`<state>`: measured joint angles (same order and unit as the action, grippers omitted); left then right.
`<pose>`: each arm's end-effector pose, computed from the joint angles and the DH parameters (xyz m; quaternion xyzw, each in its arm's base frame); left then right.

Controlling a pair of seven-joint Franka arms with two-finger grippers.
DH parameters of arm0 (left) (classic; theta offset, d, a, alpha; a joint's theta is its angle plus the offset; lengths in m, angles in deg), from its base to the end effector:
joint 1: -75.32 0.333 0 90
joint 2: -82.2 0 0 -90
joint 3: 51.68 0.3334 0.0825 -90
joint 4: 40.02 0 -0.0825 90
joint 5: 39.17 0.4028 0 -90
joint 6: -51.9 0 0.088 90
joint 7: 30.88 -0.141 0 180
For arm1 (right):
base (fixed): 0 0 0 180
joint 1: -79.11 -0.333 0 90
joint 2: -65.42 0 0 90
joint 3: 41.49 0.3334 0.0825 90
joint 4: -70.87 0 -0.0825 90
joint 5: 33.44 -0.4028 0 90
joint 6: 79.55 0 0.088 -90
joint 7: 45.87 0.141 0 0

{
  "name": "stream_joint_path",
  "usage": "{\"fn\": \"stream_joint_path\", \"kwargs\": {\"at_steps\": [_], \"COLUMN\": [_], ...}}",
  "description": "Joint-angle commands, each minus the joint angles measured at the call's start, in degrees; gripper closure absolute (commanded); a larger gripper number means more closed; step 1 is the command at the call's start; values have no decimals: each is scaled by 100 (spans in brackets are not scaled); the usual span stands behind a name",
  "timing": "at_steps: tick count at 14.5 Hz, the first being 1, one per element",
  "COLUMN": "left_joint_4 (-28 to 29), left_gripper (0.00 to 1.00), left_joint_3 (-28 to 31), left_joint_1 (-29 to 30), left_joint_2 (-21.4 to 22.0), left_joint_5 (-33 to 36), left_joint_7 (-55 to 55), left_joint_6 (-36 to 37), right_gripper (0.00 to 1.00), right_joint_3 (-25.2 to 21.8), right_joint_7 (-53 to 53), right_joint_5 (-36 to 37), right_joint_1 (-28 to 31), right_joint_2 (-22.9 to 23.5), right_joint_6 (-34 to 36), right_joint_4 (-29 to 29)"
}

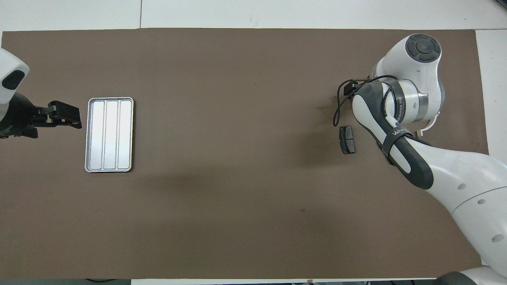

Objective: Pick bearing gear from pile to tray

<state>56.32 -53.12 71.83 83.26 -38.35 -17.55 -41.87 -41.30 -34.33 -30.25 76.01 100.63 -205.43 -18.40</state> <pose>0.5673 -0.0471 0.5697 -0.9972 -0.0727 0.0118 0.0094 0.7289 0.0381 0.2591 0.9981 -0.0562 0.0149 0.0200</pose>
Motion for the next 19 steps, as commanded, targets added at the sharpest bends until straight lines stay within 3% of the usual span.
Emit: {"fn": "stream_joint_path", "kwargs": {"at_steps": [1, 9, 11, 14, 15, 18, 19], "left_joint_4": [26, 17, 26, 26, 26, 26, 26], "left_gripper": [0, 0, 0, 0, 0, 0, 0], "left_joint_3": [21, 12, 21, 21, 21, 21, 21], "left_joint_1": [-11, -2, -2, -2, -11, -11, -2], "left_joint_2": [96, 96, 96, 96, 96, 96, 96], "left_joint_5": [-64, -64, -64, -64, -64, -64, -64], "left_joint_7": [-49, -41, -41, -49, -49, -49, -49], "left_joint_6": [87, 87, 87, 87, 87, 79, 87], "right_gripper": [2, 5, 12, 29, 40, 94, 100], "right_joint_3": [61, 61, 61, 61, 70, 78, 70], "right_joint_7": [111, 129, 129, 129, 129, 120, 120], "right_joint_5": [-2, -28, -28, -37, -37, -107, -107], "right_joint_1": [99, 108, 100, 126, 161, 170, 170], "right_joint_2": [101, 83, 83, 66, 66, 57, 57], "right_joint_6": [-227, -156, -130, -16, 28, 142, 142], "right_joint_4": [68, -65, -73, -73, -73, -73, -73]}}
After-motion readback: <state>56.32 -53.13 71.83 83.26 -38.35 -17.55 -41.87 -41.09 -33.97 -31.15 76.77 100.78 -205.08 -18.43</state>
